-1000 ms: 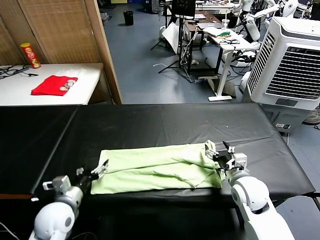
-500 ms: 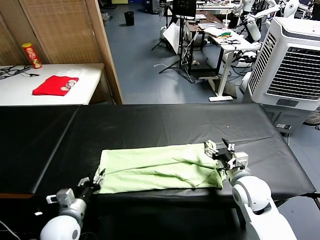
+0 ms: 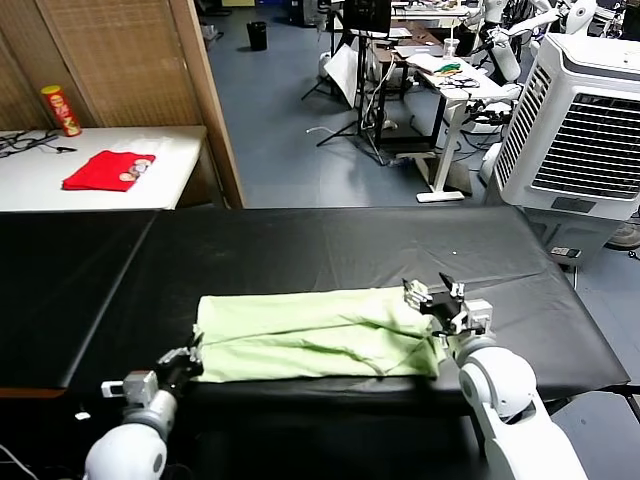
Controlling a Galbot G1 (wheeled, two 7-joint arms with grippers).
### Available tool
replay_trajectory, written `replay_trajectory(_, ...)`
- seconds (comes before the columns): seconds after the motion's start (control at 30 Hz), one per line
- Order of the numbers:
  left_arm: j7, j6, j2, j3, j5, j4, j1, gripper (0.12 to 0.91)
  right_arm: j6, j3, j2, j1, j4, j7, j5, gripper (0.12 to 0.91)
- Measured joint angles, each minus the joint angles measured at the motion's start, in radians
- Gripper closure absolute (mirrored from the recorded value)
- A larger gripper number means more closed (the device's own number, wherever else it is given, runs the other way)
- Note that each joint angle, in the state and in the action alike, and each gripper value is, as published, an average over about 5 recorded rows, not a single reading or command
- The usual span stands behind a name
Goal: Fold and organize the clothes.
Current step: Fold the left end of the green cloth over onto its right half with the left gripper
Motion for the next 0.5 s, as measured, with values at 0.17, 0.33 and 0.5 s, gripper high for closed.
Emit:
replay_trajectory(0.17, 0.011, -0.053, 0.091, -0.046, 0.14, 0.053, 0.007, 0.867, 0.0, 0.01, 0.006, -0.013, 0.006, 0.002, -0.001, 0.227)
replay_trajectory(0.33, 0.003, -0.067, 0.202, -0.104, 0.173, 0.085, 0.025, 0.867, 0.0, 0.01, 0.024, -0.025, 0.008, 0.005, -0.015, 0.227)
replay_trajectory(0.5, -0.042, 0.011, 0.22, -0.09, 0.072, 0.023, 0.017, 0.867, 0.002, 0.012, 0.044, -0.042, 0.016, 0.006, -0.042, 0.227)
